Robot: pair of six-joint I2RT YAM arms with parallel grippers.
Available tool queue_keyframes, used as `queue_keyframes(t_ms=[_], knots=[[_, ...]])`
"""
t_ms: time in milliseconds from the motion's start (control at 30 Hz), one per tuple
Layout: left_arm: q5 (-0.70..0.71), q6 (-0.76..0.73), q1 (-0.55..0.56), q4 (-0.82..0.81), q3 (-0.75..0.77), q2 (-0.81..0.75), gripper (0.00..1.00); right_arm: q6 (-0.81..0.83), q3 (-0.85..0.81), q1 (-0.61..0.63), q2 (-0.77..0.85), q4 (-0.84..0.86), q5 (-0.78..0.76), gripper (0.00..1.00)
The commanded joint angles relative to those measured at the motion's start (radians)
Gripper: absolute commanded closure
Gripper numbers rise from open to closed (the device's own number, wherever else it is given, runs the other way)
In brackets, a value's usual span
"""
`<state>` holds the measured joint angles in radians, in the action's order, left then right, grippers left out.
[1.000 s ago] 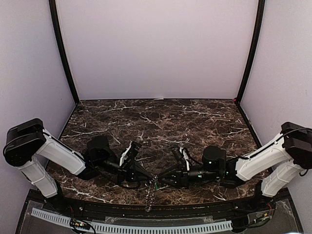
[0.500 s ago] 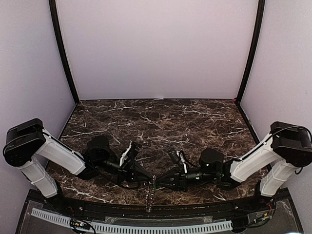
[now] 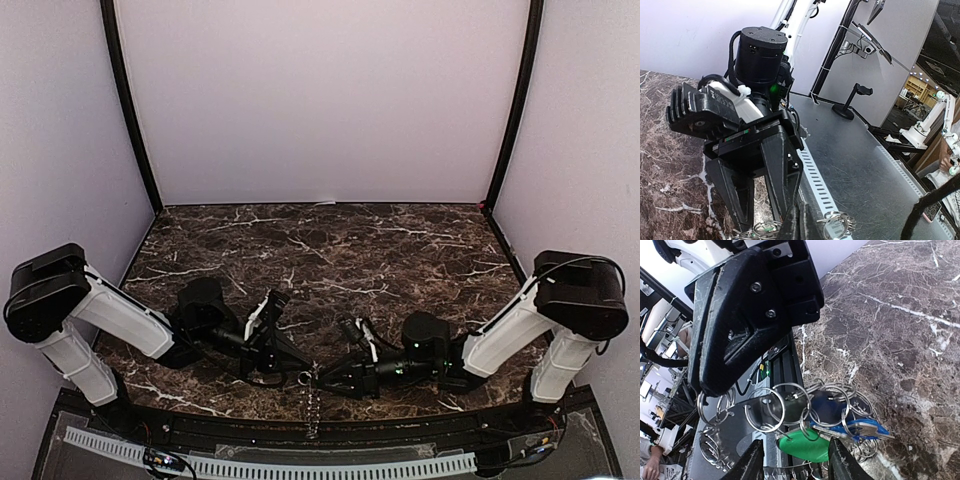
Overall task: Remove the keys from the keyring
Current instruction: Remove the hole in the key head from the split of the keyring.
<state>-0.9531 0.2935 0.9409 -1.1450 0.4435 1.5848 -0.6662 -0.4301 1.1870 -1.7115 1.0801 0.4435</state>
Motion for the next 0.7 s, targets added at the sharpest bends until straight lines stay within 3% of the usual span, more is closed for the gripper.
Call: queue_keyframes(t_ms=[0, 333, 667], knots=[[-0.011, -0.011, -0.001, -0.014, 0.003, -0.041, 1.00, 0.041, -0.032, 0.018, -0.003, 0.021, -0.033, 0.56], [-0.010, -0.005, -0.001, -0.019, 0.004, -0.037, 1.00, 0.139, -0.102, 0.063, -0.020, -0.109, -0.095, 0.52], [-0.007, 0.001, -0.001, -0.028, 0.001, -0.042, 1.00, 0.196, -0.129, 0.097, -0.007, -0.206, -0.221, 0.57]])
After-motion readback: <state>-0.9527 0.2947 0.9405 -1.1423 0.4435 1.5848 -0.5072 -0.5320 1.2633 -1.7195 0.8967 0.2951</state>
